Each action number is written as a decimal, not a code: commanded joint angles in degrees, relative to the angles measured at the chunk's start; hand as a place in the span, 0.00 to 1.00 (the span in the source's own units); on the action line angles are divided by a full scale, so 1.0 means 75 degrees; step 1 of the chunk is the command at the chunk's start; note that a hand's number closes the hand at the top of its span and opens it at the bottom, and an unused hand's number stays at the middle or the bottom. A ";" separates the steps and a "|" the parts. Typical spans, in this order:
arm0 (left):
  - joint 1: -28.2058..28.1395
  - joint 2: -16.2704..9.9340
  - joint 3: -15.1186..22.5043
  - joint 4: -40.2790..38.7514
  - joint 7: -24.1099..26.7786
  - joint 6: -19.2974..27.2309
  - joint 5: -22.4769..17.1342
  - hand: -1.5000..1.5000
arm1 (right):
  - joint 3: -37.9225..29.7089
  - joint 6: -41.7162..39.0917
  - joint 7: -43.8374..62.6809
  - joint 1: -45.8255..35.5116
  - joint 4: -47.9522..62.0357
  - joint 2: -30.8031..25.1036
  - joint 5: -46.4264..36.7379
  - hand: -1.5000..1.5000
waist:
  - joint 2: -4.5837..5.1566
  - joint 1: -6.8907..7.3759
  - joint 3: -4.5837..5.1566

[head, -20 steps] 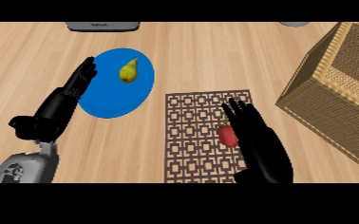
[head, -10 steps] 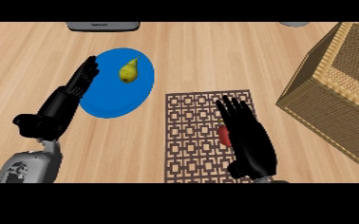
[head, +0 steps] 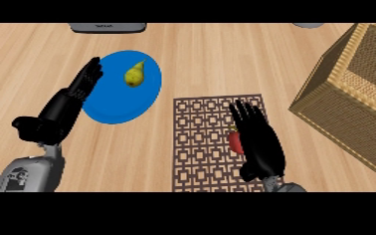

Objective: Pick the bell pepper from the placemat and place it in the basket

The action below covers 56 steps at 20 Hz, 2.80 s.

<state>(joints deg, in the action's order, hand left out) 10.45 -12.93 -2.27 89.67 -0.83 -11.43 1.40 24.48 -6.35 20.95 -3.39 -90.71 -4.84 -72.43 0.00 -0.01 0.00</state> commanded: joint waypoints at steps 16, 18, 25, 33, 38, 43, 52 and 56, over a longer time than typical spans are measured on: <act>-0.0252 0.0348 -0.0009 0.0110 0.0052 -0.0105 0.0304 0.50 | -0.0484 0.0090 -0.0990 -0.0801 0.2231 0.0118 -0.0108 1.00 | 0.0008 0.0021 0.0000; -0.0022 0.0083 -0.0374 -0.0296 0.0294 -0.0315 0.0097 0.50 | -0.0033 0.0388 -0.0918 -0.0202 0.1933 0.0051 -0.0466 1.00 | 0.0010 -0.0011 0.0001; -0.0035 0.0099 -0.0308 -0.0345 0.0486 -0.0233 0.0356 0.50 | -0.0173 0.0025 -0.0009 -0.0289 0.1315 0.0351 -0.0780 1.00 | 0.0007 -0.0043 0.0004; 0.0071 0.0465 0.0018 0.0499 -0.0452 0.0000 0.0345 0.50 | -0.0355 0.1092 0.2967 -0.0654 0.1223 0.0638 0.0581 1.00 | -0.0004 0.0064 -0.0006; 0.0132 0.0240 -0.0211 -0.0081 0.0018 -0.0216 0.0295 0.50 | 0.0244 0.2436 0.2983 -0.0130 0.0121 0.0643 0.1697 1.00 | 0.0001 -0.0025 -0.0007; -0.0135 0.0160 -0.0372 0.0181 -0.0033 -0.0257 0.0145 0.50 | 0.0469 0.3481 0.3218 -0.0449 -0.1710 0.0645 0.1649 1.00 | -0.0042 -0.0048 -0.0004; -0.0359 0.0374 -0.0147 0.0270 0.0127 -0.0130 0.0401 0.50 | 0.1447 0.2572 0.5828 -0.0676 -0.4814 0.0645 -0.0092 1.00 | -0.0039 -0.0056 0.0007; 0.0252 0.0318 -0.0281 0.0185 -0.0413 -0.0216 0.0191 0.50 | 0.1034 0.1574 0.6600 -0.1476 -0.5018 0.0645 -0.0371 1.00 | -0.0019 -0.0024 0.0005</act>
<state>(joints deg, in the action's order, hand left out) 10.03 -10.64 -4.20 90.42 -1.16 -12.84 3.58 32.43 10.78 60.64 -11.01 -124.57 -0.15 -72.12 -0.22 -0.33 0.05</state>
